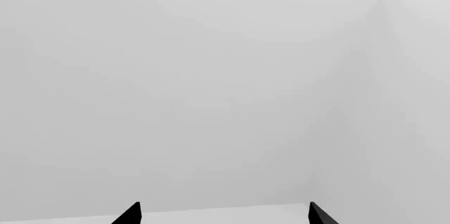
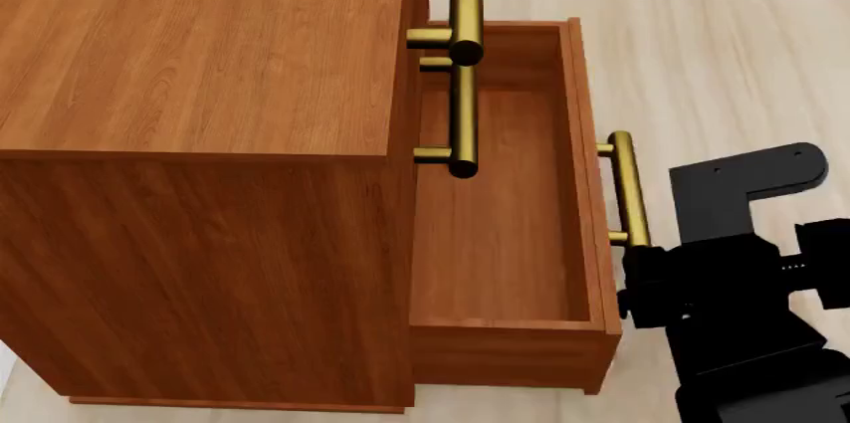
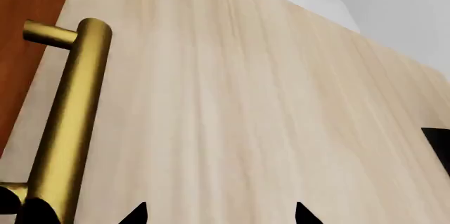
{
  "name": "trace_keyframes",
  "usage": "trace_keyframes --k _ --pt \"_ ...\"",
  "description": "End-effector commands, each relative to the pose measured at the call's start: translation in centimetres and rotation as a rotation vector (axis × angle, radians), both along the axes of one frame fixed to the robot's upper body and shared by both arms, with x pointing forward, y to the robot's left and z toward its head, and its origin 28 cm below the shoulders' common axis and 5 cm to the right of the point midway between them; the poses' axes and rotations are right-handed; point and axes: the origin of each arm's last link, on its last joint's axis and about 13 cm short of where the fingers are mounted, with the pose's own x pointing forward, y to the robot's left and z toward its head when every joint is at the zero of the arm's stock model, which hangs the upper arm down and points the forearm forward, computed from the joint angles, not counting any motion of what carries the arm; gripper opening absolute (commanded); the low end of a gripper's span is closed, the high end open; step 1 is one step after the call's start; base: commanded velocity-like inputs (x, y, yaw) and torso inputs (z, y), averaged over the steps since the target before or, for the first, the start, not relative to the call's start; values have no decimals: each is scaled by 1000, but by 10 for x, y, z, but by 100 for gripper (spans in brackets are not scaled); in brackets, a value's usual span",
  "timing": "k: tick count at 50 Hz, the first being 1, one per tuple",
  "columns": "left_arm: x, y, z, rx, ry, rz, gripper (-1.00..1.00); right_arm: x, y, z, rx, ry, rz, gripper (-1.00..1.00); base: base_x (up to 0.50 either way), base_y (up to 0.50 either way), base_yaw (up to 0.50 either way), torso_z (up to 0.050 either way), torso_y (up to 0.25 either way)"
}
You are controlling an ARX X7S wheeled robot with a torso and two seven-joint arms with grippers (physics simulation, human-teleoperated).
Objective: Close the bottom drawer of the cabinet and open the top drawer.
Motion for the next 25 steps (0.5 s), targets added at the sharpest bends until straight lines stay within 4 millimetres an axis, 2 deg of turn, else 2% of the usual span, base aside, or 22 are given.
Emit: trace_keyframes --k 1,16,19,20,25 --pt "1 1 1 -1 -1 0 100 -7 23 8 42 -17 113 100 0 0 0 0 0" --pt "1 0 1 0 -3 0 100 -10 47 10 58 -28 208 100 0 0 0 0 0" --pt "1 1 -9 1 -3 0 100 -10 50 12 67 -31 217 100 0 0 0 0 0" --pt "1 1 -2 1 -4 0 100 -9 51 12 70 -29 222 100 0 0 0 0 0" --pt "1 1 0 0 -3 1 100 -9 57 12 70 -29 240 100 0 0 0 0 0"
